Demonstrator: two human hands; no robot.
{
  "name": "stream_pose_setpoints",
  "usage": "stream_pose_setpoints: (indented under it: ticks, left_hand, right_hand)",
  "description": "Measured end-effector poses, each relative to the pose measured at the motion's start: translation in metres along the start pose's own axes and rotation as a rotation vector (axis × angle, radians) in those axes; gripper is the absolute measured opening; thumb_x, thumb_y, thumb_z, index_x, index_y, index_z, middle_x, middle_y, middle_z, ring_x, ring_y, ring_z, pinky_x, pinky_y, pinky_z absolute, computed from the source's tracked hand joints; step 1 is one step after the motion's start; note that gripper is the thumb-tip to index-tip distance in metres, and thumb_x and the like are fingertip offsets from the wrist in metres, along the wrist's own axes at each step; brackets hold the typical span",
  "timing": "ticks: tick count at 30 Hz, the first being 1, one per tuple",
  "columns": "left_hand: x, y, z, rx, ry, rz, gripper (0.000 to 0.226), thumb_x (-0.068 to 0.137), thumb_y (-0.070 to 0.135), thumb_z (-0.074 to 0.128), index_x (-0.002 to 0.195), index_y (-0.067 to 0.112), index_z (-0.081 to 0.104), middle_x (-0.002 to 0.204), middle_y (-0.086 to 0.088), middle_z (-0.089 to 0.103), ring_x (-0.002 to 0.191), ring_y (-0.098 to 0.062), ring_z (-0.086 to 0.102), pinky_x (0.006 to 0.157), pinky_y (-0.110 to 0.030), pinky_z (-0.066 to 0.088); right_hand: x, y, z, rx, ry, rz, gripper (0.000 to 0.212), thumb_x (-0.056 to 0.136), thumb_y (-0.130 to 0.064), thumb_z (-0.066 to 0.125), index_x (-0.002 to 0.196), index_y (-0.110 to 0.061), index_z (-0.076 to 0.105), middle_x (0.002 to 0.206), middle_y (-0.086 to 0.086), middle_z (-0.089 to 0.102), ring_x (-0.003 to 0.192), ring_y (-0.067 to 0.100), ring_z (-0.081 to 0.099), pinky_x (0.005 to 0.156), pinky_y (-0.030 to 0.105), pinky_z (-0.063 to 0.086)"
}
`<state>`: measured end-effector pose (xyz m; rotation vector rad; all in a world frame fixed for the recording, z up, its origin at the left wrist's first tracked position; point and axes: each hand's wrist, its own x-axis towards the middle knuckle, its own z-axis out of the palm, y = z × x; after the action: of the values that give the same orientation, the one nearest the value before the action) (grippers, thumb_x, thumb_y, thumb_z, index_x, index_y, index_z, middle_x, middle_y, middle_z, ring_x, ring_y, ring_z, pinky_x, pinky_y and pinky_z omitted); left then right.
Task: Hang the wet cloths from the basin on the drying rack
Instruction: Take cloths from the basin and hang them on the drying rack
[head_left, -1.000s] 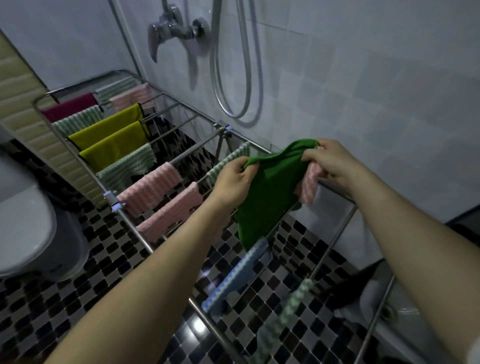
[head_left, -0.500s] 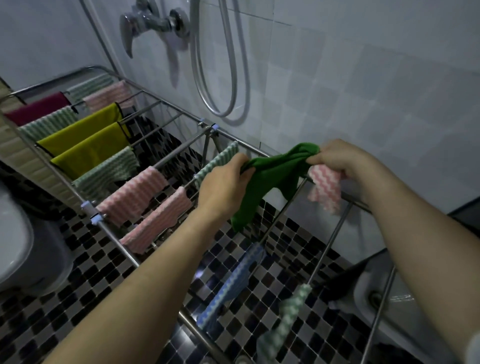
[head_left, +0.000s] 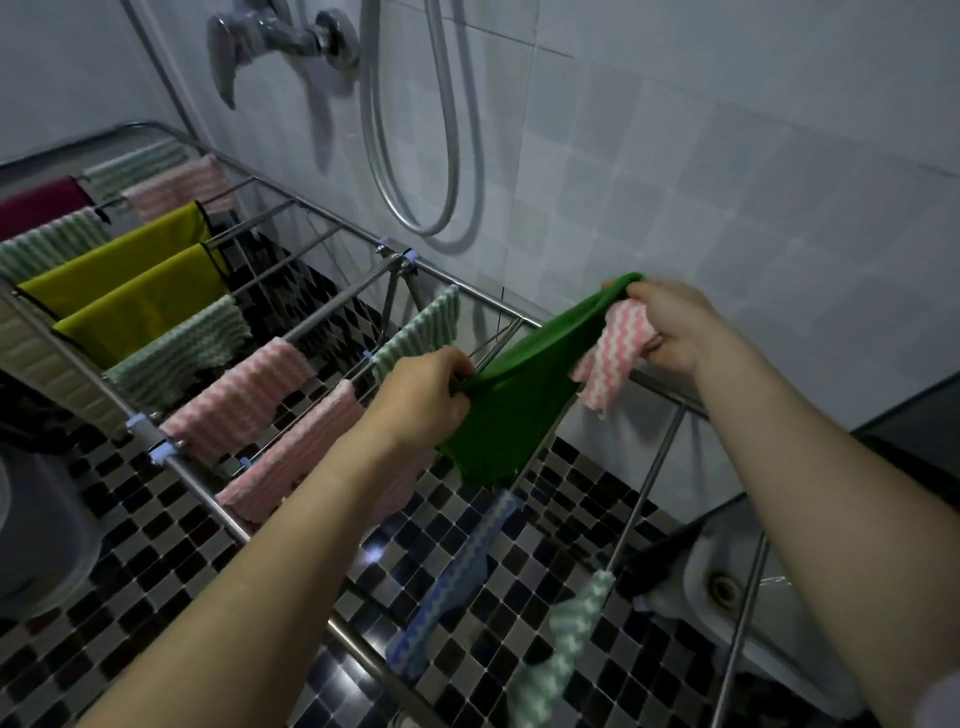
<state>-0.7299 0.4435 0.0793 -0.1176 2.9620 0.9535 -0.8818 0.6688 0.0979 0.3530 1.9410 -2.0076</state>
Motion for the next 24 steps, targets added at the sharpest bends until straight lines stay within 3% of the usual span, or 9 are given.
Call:
stream_pose_setpoints:
  ticks: [3, 7, 9, 12, 17, 21, 24]
  left_hand:
    - [-0.001, 0.004, 0.003, 0.058, 0.044, -0.051, 0.03, 0.085, 0.009, 0.058, 0.114, 0.016, 0.06, 0.107, -0.004, 0.066, 0.085, -0.016, 0.057, 0.064, -0.02, 0.043]
    - [-0.007, 0.022, 0.006, -0.036, 0.332, -0.097, 0.021, 0.093, 0.009, 0.051, 0.108, 0.017, 0.063, 0.091, 0.0, 0.063, 0.067, -0.006, 0.053, 0.057, -0.025, 0.045]
    - [-0.013, 0.032, 0.008, -0.204, 0.482, -0.089, 0.021, 0.096, 0.009, 0.049, 0.106, 0.021, 0.063, 0.084, 0.006, 0.062, 0.066, 0.0, 0.055, 0.056, -0.023, 0.049]
    - [-0.024, 0.044, 0.013, -0.379, 0.568, -0.011, 0.023, 0.099, 0.009, 0.046, 0.103, 0.028, 0.059, 0.082, 0.014, 0.058, 0.067, 0.003, 0.055, 0.053, -0.02, 0.047]
    - [-0.044, 0.065, 0.037, -0.369, 0.482, 0.153, 0.021, 0.099, 0.014, 0.042, 0.102, 0.028, 0.057, 0.088, 0.015, 0.057, 0.074, -0.002, 0.053, 0.059, -0.018, 0.043]
    - [-0.065, 0.069, 0.072, -0.217, 0.306, 0.248, 0.023, 0.096, 0.017, 0.042, 0.107, 0.032, 0.056, 0.096, 0.019, 0.058, 0.081, 0.004, 0.056, 0.067, -0.008, 0.043]
    - [-0.076, 0.073, 0.1, -0.03, 0.078, 0.218, 0.031, 0.094, 0.025, 0.038, 0.118, 0.031, 0.057, 0.112, 0.01, 0.061, 0.094, 0.0, 0.057, 0.079, -0.012, 0.047]
  right_hand:
    - [0.009, -0.002, -0.005, -0.051, 0.006, -0.039, 0.024, 0.097, -0.006, 0.043, 0.085, -0.006, 0.063, 0.062, 0.01, 0.063, 0.052, 0.017, 0.06, 0.049, 0.023, 0.048]
    - [0.016, -0.004, -0.014, -0.038, -0.032, -0.072, 0.026, 0.097, -0.005, 0.043, 0.076, -0.006, 0.059, 0.051, 0.005, 0.063, 0.045, 0.014, 0.06, 0.049, 0.022, 0.048]
    - [0.017, -0.004, -0.019, -0.042, -0.072, -0.085, 0.027, 0.097, -0.003, 0.042, 0.077, -0.007, 0.059, 0.062, 0.009, 0.063, 0.053, 0.016, 0.062, 0.053, 0.025, 0.048]
    - [0.013, -0.002, -0.027, -0.005, -0.11, -0.115, 0.028, 0.097, -0.001, 0.038, 0.082, -0.008, 0.061, 0.076, 0.011, 0.062, 0.066, 0.019, 0.061, 0.063, 0.028, 0.05]
    - [0.003, 0.016, -0.067, 0.007, -0.081, -0.171, 0.027, 0.094, 0.0, 0.039, 0.092, -0.01, 0.064, 0.098, 0.019, 0.065, 0.085, 0.027, 0.062, 0.08, 0.039, 0.052]
    - [-0.007, 0.037, -0.096, -0.151, -0.052, -0.173, 0.03, 0.09, 0.009, 0.04, 0.087, -0.008, 0.065, 0.079, 0.011, 0.066, 0.072, 0.022, 0.06, 0.074, 0.034, 0.051]
    - [-0.006, 0.046, -0.114, -0.323, -0.088, -0.09, 0.028, 0.085, 0.013, 0.044, 0.09, -0.001, 0.067, 0.076, 0.014, 0.066, 0.069, 0.025, 0.062, 0.075, 0.036, 0.05]
